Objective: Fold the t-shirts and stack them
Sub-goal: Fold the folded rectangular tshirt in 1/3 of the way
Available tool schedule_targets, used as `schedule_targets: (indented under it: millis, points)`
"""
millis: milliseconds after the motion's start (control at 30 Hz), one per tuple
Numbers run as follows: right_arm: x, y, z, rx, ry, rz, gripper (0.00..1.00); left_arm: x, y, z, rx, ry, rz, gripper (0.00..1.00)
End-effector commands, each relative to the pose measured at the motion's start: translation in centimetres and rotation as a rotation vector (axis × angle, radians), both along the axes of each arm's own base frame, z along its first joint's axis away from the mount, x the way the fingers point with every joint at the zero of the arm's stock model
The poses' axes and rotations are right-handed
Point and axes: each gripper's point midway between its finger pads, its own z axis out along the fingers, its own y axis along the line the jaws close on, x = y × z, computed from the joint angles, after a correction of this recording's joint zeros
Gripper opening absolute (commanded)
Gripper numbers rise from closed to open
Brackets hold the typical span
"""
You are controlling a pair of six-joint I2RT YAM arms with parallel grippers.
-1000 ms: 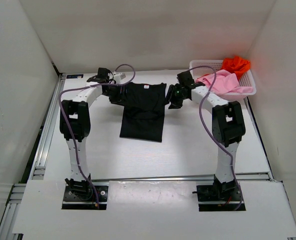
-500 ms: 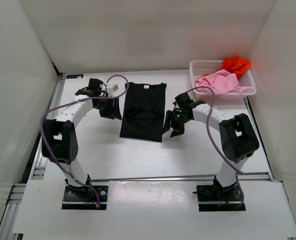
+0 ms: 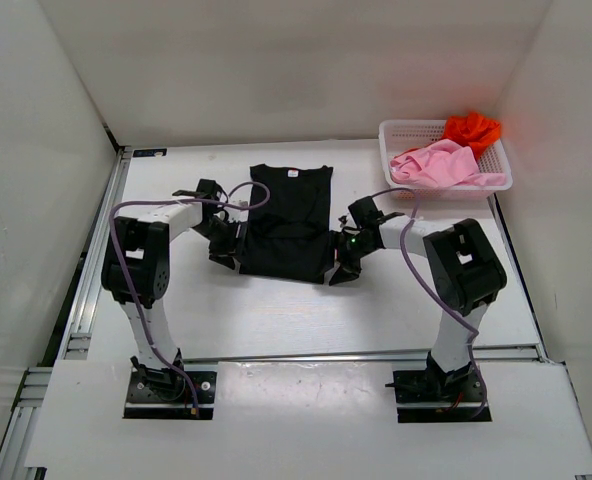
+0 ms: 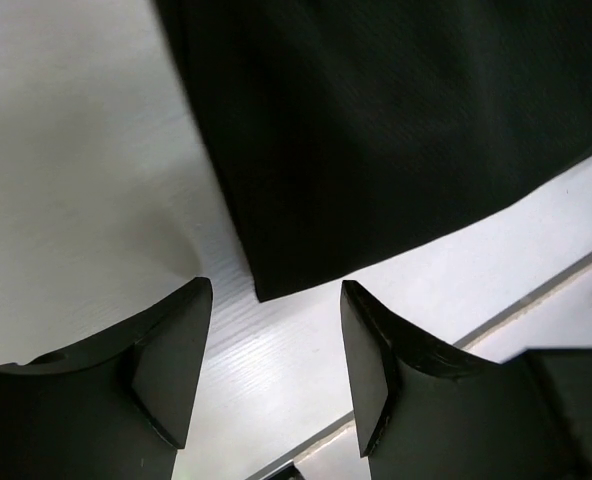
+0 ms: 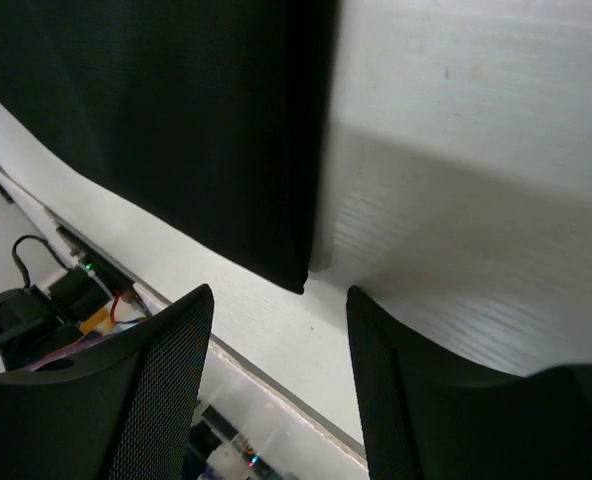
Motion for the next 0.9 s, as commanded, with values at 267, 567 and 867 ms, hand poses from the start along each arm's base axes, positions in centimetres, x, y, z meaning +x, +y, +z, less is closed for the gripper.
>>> schedule_targets:
  millis: [267,567,867]
  points:
    - [-1.4,0.3,-2.0,0.024,0.094,0.003,0.48,-0.5,-1.9,-0.8,-0.101,0.058,-0.028,0.45]
    - [2.3,-0.4,-2.3,0.004,0.039,-0.058,0.30,0.7,-2.3,-0.6,-0.146,0.058,-0.022,0.11]
    - [1.4,-0.7,-2.2,0.013,0.036,-0.040,0.04,0.2,-1.7,0.7,-0.120,0.014,-0.020,0.11]
